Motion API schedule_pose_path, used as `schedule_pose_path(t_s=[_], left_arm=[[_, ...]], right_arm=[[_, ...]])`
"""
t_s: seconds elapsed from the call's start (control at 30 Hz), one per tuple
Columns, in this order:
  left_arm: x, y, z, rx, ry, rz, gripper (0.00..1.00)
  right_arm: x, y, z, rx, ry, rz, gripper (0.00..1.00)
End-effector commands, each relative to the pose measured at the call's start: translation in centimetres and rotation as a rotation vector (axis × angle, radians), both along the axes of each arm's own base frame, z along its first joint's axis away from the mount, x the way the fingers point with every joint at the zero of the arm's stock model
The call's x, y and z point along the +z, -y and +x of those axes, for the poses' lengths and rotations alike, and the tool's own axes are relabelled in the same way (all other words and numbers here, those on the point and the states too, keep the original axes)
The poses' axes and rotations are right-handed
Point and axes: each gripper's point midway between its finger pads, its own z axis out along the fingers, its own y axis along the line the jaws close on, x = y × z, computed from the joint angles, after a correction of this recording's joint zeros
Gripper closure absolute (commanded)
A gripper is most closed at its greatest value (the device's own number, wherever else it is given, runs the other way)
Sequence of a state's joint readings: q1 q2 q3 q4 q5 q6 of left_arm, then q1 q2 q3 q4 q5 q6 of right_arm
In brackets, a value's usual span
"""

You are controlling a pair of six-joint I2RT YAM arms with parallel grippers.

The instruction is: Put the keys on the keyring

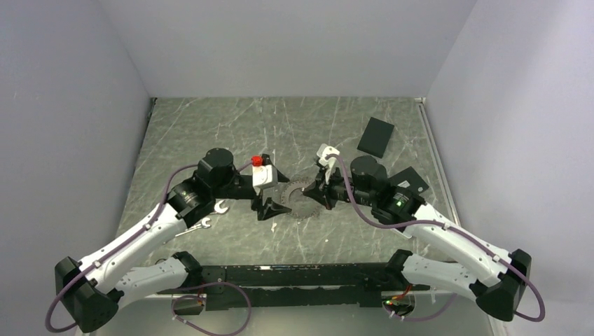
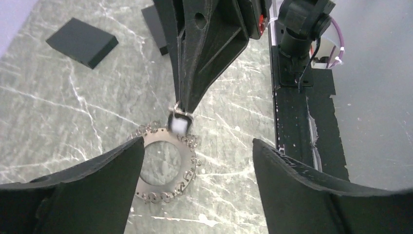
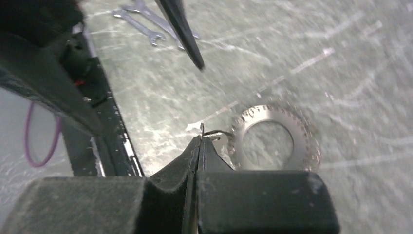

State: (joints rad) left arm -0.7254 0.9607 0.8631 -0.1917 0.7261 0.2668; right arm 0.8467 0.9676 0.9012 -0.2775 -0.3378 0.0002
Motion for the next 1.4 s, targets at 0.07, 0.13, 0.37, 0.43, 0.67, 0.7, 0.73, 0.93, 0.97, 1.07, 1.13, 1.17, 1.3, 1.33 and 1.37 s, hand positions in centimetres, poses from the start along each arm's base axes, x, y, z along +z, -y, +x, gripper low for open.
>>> schedule_pose_path(t_s=[0.07,0.13,0.37,0.43,0.67,0.7,0.73,0.93,0.97,1.07,1.13,1.17,1.3,1.33,1.37], left_arm=[[-1.2,0.4,2.7,0.201,-0.199,0.021,0.04],[-3.0,0.5,3.9,0.318,-0.337,0.023,0.11],[-9.5,1.0,3.1,0.437,-0.624,0.101,0.28],[-10.4,1.1,3.6,0.497,-0.652,0.132,0.3],[-14.6,3.1,5.7,0.666,-0.887,0.471,0.5],[-15.2,3.4,5.8,0.69,-0.908,0.522,0.52],[-15.7,3.8,6.1,0.723,-0.925,0.569,0.56],[-17.4,4.8,6.5,0.867,-0.975,0.751,0.66],[-17.6,4.7,6.2,0.882,-0.972,0.78,0.65],[-18.3,4.4,5.6,0.926,-0.979,0.837,0.66],[-19.0,4.3,5.3,0.951,-0.996,0.855,0.69],[-19.4,4.4,5.2,0.958,-1.008,0.859,0.71],[-20.9,5.6,4.7,0.951,-1.033,0.872,0.72],[-21.1,6.0,4.7,0.952,-1.024,0.87,0.73],[-21.2,6.3,4.8,0.952,-1.012,0.868,0.72]], right_arm=[[-1.2,4.8,3.5,-0.393,-0.017,0.011,1.0],[-1.6,6.2,4.1,-0.475,-0.018,-0.006,1.0],[-3.4,8.8,5.0,-0.621,-0.046,-0.084,1.0],[-3.9,9.5,5.1,-0.679,-0.08,-0.082,1.0],[-5.2,11.8,5.1,-0.812,-0.124,-0.102,1.0],[-5.2,12.1,5.0,-0.818,-0.124,-0.103,1.0],[-5.2,12.3,4.9,-0.825,-0.126,-0.104,1.0],[-4.8,12.9,4.4,-0.836,-0.133,-0.087,1.0],[-4.6,12.9,4.4,-0.836,-0.132,-0.08,1.0],[-4.3,12.8,4.3,-0.829,-0.131,-0.067,1.0],[-4.4,12.7,4.3,-0.825,-0.13,-0.069,1.0],[-4.5,12.6,4.4,-0.822,-0.13,-0.07,1.0],[-4.8,12.5,4.4,-0.818,-0.134,-0.079,1.0],[-4.8,12.5,4.4,-0.816,-0.133,-0.077,1.0],[-4.8,12.5,4.3,-0.814,-0.133,-0.074,1.0]])
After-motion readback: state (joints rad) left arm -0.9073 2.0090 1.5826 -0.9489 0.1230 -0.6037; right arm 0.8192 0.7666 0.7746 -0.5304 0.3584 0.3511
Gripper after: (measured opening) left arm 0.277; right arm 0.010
